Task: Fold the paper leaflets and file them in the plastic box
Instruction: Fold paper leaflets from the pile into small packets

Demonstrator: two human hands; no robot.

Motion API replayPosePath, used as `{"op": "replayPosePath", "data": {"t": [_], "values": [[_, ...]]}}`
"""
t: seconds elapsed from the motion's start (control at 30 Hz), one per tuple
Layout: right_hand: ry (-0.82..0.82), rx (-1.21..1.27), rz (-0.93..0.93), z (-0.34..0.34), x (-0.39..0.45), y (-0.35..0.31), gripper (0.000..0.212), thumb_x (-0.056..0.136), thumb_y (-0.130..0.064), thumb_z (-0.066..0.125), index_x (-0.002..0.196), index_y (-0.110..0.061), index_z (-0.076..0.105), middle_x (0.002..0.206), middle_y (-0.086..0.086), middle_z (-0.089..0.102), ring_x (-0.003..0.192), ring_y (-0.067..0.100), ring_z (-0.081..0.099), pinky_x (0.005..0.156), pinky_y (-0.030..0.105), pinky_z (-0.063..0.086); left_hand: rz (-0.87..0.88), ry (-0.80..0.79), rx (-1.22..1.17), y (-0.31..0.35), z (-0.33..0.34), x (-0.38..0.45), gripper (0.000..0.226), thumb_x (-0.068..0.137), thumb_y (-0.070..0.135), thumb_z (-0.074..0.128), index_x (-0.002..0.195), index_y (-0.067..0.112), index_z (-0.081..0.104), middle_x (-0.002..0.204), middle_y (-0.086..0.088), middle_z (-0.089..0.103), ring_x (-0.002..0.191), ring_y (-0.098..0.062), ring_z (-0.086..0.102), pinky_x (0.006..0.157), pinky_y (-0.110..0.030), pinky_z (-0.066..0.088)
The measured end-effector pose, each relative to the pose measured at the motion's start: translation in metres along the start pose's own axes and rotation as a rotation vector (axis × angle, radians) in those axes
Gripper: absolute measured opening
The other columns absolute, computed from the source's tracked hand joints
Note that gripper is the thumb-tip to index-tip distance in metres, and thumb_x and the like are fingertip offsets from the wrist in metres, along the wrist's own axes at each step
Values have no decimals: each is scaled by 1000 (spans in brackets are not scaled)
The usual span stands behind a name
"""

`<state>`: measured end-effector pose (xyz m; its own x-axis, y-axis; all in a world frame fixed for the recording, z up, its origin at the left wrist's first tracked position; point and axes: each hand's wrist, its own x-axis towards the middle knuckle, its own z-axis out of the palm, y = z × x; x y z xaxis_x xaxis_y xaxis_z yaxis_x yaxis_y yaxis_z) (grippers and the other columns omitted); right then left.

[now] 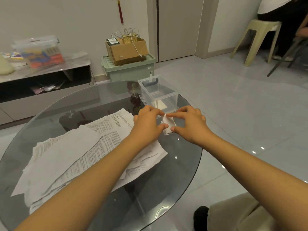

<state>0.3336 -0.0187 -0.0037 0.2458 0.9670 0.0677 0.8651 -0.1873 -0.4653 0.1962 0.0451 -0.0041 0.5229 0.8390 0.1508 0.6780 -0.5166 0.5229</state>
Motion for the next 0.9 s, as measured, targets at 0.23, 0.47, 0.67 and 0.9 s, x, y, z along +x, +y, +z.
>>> {"op": "replayPosePath", "data": {"t": [0.23, 0.47, 0.67, 0.9], "values": [[103, 112, -68, -3, -24, -27, 30, 82, -29, 69, 111, -35, 65, 111, -6, 44, 117, 15, 35, 93, 23, 26, -23, 73, -27, 2, -31, -40, 31, 85, 32, 66, 116, 26, 61, 127, 3, 47, 123, -17, 42, 108, -39, 31], [4, 127, -190, 8, -46, -63, 26, 82, -35, 68, 108, -33, 67, 103, -8, 43, 116, 15, 36, 97, 25, 27, -170, -10, 125, -10, -59, -93, 32, 89, 37, 60, 120, 31, 56, 134, 3, 44, 125, -17, 42, 109, -38, 27], [-67, 153, -231, 30, -47, -90, 22, 79, -33, 71, 101, -34, 69, 101, -10, 48, 110, 15, 43, 94, 31, 39, -290, -11, 328, -38, -72, -118, 42, 95, 32, 49, 136, 25, 42, 142, -2, 35, 129, -21, 35, 107, -35, 25], [-107, 150, -230, 47, -40, -104, 21, 80, -33, 71, 101, -32, 70, 103, -10, 53, 107, 15, 49, 95, 34, 44, -521, -132, 431, -84, -84, -125, 63, 98, 38, 39, 149, 21, 6, 156, -17, 5, 143, -36, 5, 114, -54, 12]]}}
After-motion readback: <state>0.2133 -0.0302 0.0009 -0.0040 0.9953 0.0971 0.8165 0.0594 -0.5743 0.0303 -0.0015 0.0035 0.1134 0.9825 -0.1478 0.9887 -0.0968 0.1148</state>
